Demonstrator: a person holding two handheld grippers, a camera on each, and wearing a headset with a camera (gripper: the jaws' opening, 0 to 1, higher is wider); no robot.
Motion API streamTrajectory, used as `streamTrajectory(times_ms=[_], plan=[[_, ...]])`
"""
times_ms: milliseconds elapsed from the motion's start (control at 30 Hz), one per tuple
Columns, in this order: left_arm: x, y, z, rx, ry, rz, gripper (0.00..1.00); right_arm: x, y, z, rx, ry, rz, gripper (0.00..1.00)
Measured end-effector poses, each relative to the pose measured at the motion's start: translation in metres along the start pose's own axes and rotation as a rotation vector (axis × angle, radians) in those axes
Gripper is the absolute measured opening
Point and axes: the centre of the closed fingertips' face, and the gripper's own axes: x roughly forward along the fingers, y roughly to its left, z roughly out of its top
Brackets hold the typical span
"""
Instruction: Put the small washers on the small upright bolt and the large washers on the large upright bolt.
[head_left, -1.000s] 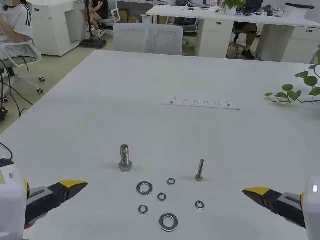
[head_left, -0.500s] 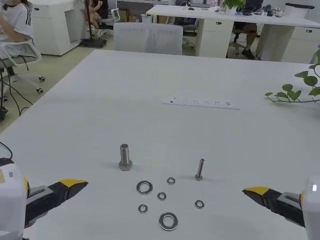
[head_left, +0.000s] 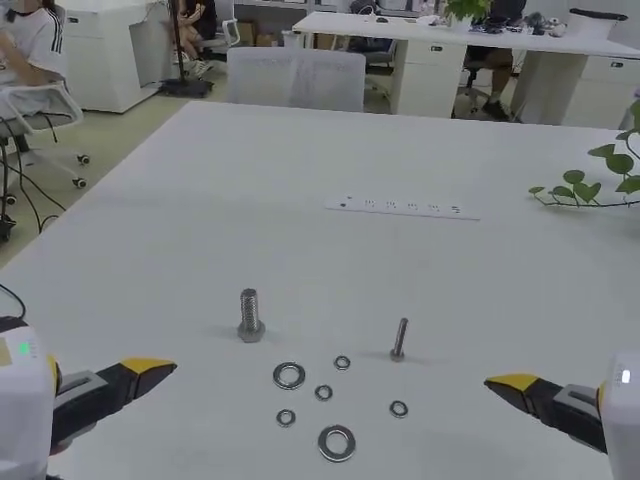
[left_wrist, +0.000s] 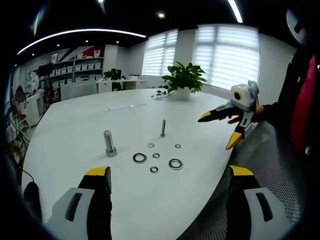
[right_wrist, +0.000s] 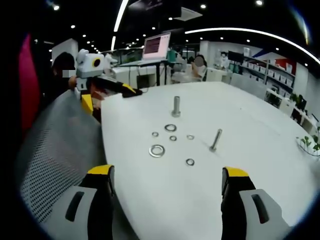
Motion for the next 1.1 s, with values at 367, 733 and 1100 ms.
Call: streamTrajectory(times_ms=[367, 733, 1100], plan=[[0.0002, 0.0010, -0.0010, -0.004, 0.006, 0.000, 0.96, 0.0015, 0.0013, -0.0011, -0.001, 0.005, 0.010, 0.89], [0.0000, 0.0007, -0.0023, 0.002, 0.018, 0.002, 0.96, 0.0010, 0.0026, -0.0012, -0.005, 0.005, 0.016, 0.88], [-0.0006, 0.0007, -0.0014, 0.001, 0.016, 0.005, 0.96, 0.0003, 0.0032, -0.0019, -0.017, 0.018, 0.020, 0.87]])
